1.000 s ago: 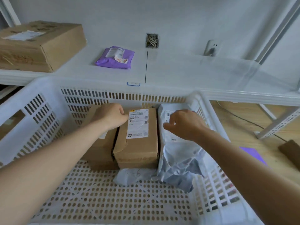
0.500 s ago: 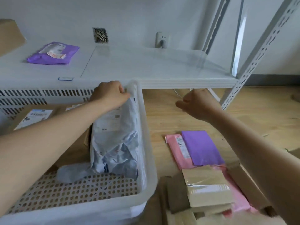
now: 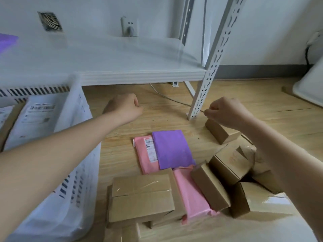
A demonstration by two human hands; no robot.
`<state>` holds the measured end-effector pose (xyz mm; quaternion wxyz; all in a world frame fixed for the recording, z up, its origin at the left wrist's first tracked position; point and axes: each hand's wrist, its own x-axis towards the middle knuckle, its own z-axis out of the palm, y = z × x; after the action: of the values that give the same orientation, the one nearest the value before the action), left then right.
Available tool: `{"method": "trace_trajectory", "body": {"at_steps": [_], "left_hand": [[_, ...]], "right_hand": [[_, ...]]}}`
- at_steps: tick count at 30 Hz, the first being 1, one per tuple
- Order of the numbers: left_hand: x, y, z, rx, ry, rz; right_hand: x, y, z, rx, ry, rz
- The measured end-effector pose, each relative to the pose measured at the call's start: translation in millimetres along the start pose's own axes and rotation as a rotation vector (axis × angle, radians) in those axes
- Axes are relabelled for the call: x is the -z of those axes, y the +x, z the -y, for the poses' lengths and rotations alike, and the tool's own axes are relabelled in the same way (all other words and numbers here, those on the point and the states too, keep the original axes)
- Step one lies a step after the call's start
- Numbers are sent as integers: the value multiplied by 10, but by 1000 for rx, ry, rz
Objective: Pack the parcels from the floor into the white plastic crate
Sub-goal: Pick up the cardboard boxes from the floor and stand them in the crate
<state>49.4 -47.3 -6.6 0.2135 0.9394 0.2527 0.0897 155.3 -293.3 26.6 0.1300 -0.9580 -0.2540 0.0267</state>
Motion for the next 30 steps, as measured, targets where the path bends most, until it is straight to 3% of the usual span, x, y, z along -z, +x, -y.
{"method": "trace_trajectory", "body": {"at_steps": [12,21,25,30], "left_hand": [[-1234,-12,-1119,38,-53,221],[-1946,-112,-1377,29,-36,515],[-2047,-110,-1344,25,-25,536],[-2051,-143,-1293,41,-125,503]], "right_hand": [[-263,-23,-1446,-215,113,217],[-1088,-151,-1866,-251,143,605],[-1304,-206,-1829,-259,79,601],[-1224,-232,-1718,-180,8,470]]}}
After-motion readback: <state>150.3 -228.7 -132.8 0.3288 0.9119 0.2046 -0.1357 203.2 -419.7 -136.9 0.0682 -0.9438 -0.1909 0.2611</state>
